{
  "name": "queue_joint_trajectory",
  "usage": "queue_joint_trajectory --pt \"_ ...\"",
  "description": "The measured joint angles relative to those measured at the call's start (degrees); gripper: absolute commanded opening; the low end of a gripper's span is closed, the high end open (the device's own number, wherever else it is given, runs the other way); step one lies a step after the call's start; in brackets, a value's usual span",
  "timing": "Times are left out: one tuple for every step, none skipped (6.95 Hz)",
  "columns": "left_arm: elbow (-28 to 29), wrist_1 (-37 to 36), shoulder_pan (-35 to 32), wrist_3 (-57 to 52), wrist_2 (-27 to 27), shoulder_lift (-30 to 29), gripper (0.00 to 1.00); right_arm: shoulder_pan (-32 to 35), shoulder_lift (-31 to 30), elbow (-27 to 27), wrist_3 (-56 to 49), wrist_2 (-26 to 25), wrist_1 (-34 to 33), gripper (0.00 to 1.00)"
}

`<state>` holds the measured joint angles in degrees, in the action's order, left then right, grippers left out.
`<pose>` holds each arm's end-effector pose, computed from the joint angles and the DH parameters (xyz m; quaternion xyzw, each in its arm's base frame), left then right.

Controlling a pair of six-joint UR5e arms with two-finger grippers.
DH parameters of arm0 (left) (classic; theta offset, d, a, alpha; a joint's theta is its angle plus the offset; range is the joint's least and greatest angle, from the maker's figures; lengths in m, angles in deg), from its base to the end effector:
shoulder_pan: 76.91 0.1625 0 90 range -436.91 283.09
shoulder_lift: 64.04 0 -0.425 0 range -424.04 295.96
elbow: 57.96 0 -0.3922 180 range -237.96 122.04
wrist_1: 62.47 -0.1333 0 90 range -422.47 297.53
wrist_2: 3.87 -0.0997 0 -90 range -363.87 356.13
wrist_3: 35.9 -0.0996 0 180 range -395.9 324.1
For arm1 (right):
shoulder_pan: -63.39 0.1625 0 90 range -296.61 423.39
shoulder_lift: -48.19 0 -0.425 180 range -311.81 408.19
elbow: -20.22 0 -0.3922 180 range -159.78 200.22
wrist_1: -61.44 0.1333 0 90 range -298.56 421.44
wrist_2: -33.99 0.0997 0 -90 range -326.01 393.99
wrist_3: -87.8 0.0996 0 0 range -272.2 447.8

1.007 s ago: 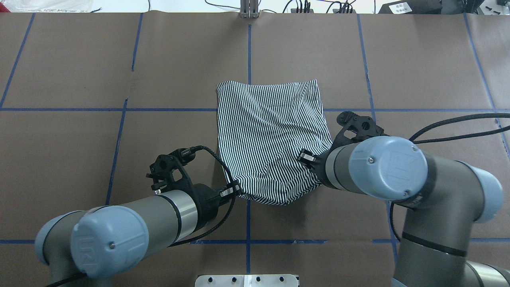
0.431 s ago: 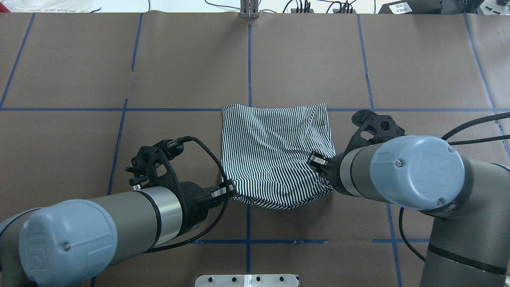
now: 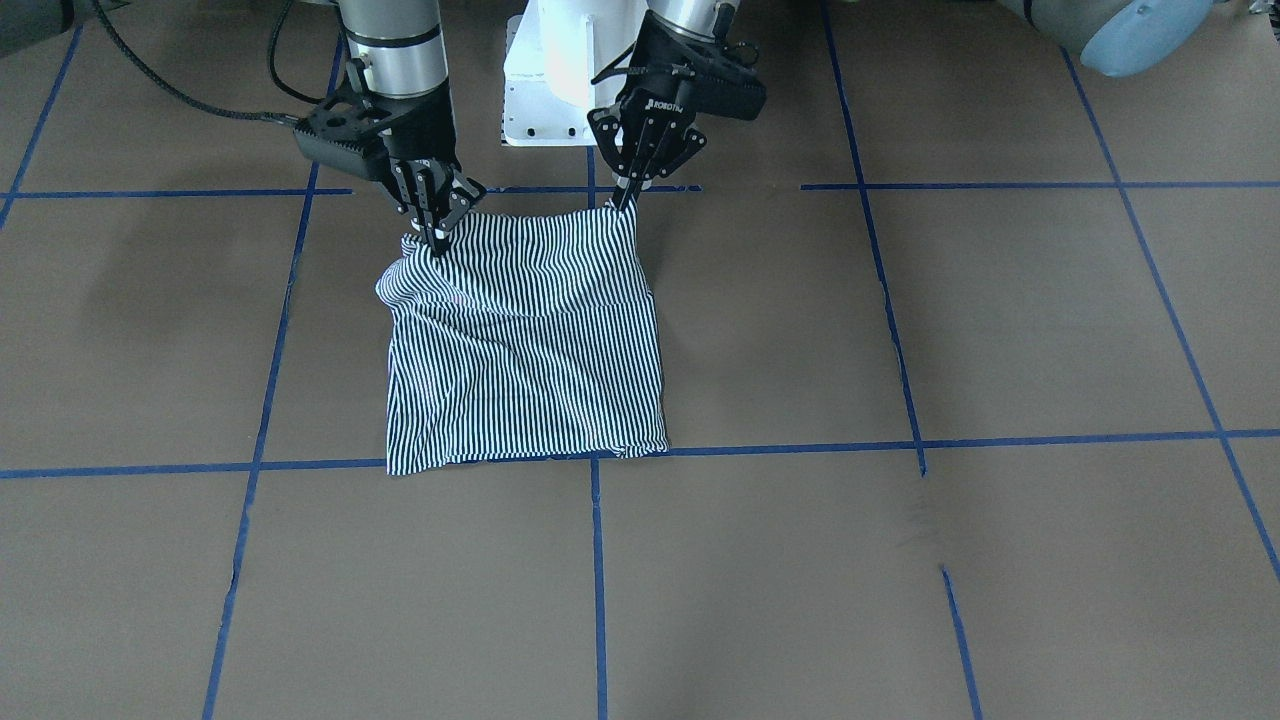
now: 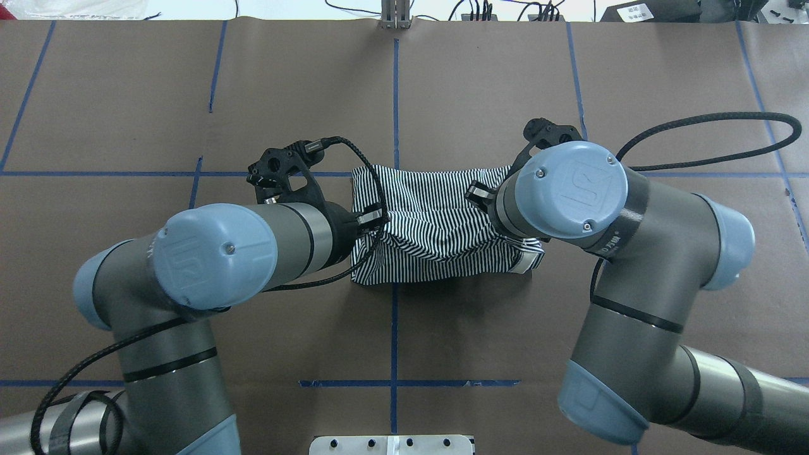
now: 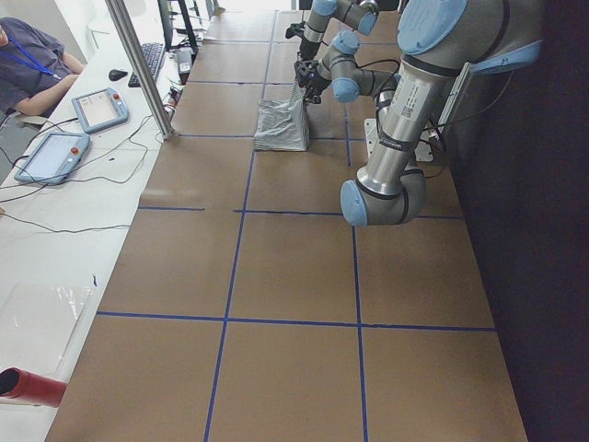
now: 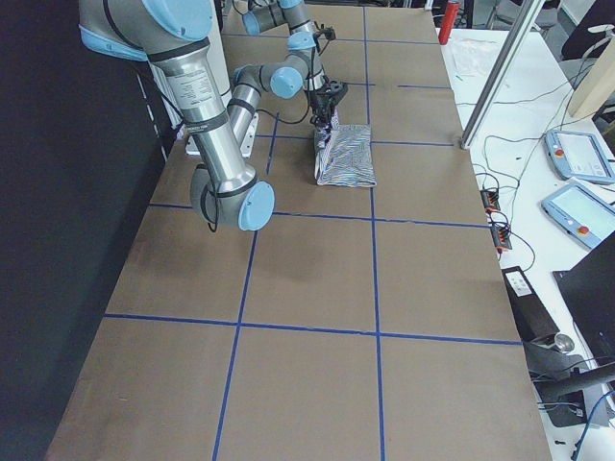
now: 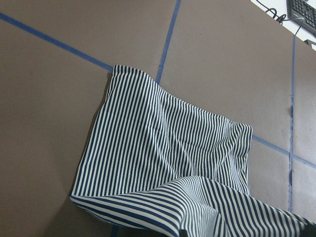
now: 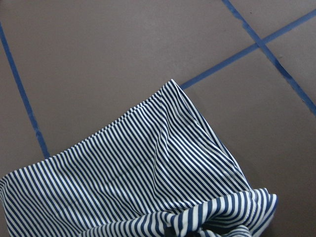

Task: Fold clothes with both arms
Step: 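Lay the folded edge down near the far edge with both grippers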

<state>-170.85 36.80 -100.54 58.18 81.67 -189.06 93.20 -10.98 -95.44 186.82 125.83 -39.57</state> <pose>0.4771 -0.3627 0.1249 0.1258 0.5393 -0.2202 0.8030 -0.4344 -0.3988 0.1991 0.0552 -0.3828 0.3007 0.8718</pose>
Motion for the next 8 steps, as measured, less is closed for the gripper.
queue_joint_trajectory --pt "4.76 3.11 -1.49 -1.32 0.15 -0.89 0.00 1.03 1.44 5.27 -0.34 -0.01 4.09 0.00" --pt "9.89 6.41 -2.59 -2.18 0.21 -2.02 0.00 1.67 3.56 11.14 -0.54 -0.05 7.44 0.00" --pt "14.47 9.56 -3.26 -2.62 0.23 -3.09 0.00 2.19 5.07 16.46 -0.69 -0.09 10.86 0.00" --pt "17.94 12.09 -3.71 -3.06 0.22 -3.92 0.00 2.75 5.72 20.61 -0.93 -0.13 14.19 0.00" --pt "21.15 13.87 -4.33 -3.55 0.20 -4.99 0.00 3.48 5.97 23.86 -1.63 -0.16 16.97 0.00" --pt "23.63 14.72 -5.18 -3.84 0.22 -6.00 0.00 4.25 6.07 25.68 -2.44 -0.15 18.46 0.00" --pt "25.53 15.07 -6.19 -4.52 0.23 -6.85 0.00 5.03 6.31 26.65 -3.03 -0.09 19.11 0.00" --pt "27.13 15.19 -7.10 -5.38 0.23 -7.44 0.00 5.72 7.12 27.95 -3.46 -0.03 19.36 0.00"
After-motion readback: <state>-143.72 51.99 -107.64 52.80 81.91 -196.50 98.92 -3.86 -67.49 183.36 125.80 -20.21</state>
